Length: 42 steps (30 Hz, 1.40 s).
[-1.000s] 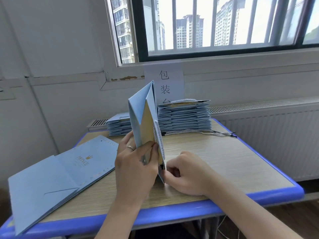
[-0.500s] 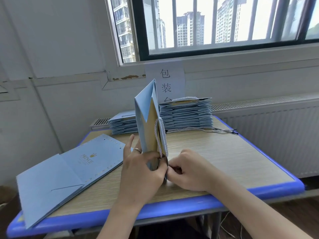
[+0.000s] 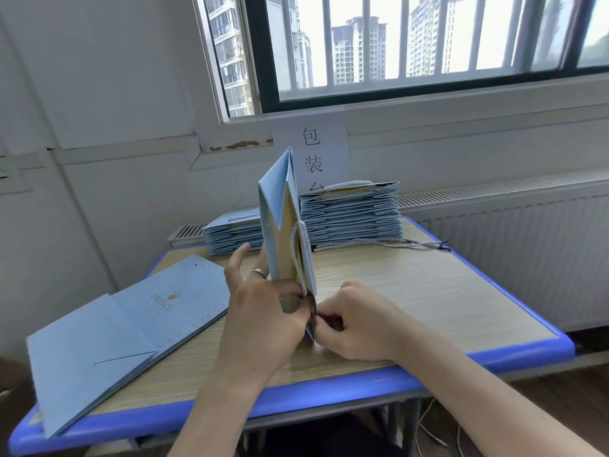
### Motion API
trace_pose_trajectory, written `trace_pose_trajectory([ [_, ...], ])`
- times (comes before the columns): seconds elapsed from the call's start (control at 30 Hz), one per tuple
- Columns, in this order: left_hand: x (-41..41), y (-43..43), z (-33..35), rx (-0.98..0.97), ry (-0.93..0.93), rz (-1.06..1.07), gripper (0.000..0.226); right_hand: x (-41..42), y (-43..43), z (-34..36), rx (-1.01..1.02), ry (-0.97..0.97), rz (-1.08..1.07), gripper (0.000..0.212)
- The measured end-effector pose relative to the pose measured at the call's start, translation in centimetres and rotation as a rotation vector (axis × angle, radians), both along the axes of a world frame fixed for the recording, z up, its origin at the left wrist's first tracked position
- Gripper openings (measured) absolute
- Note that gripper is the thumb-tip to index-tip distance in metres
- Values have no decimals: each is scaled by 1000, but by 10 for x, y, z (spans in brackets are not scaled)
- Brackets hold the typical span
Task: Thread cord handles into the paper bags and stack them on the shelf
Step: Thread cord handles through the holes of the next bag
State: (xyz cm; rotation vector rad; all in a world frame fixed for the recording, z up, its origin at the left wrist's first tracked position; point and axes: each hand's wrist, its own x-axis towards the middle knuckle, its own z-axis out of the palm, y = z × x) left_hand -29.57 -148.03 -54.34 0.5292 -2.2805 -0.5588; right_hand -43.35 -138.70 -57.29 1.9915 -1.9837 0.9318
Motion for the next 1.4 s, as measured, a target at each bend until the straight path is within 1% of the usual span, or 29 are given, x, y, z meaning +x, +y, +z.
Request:
trace_pose_trajectory([
  [0.13,-1,0,-2,12,-49,6,16,0,0,0,-2,10,-21,43],
  [0.23,-4,-3,-2,-78,-122,16,25,0,0,0,-1,5,-25,42],
  [0.3,-5,-4,0,-120,-159,35,21,0,0,0,-1,5,-27,42],
  [0.43,-1,-3,3,-84,-170,52,17,0,0,0,-2,20,-39,41],
  [0.53,7,3,11,-6,-67,26,12,1,0,1,5,23,-39,41],
  [0.57,10,5,15,8,-15,14,15,1,0,1,7,24,-40,41],
  [0.63,11,8,23,-10,95,19,27,1,0,1,16,30,-47,41],
  [0.7,8,7,27,-44,174,41,26,2,0,0,21,35,-63,41],
  [0.77,2,4,25,-78,204,60,18,2,0,-1,29,31,-67,41],
  [0.83,-3,5,20,-92,215,73,16,2,0,-1,33,35,-74,40],
  [0.93,-7,7,13,-76,203,53,19,1,1,0,33,36,-77,40],
  [1.07,-11,9,10,-17,153,3,31,1,1,1,23,27,-66,40],
  [1.17,-12,12,9,-55,179,27,23,2,2,2,13,10,-41,41],
  [1.23,-10,13,7,-72,220,37,19,2,2,2,10,15,-35,42],
  [1.3,-5,12,1,-48,295,34,17,1,1,1,15,19,-32,41],
  [1.4,5,17,-11,86,469,61,16,0,0,-1,7,25,-18,41],
])
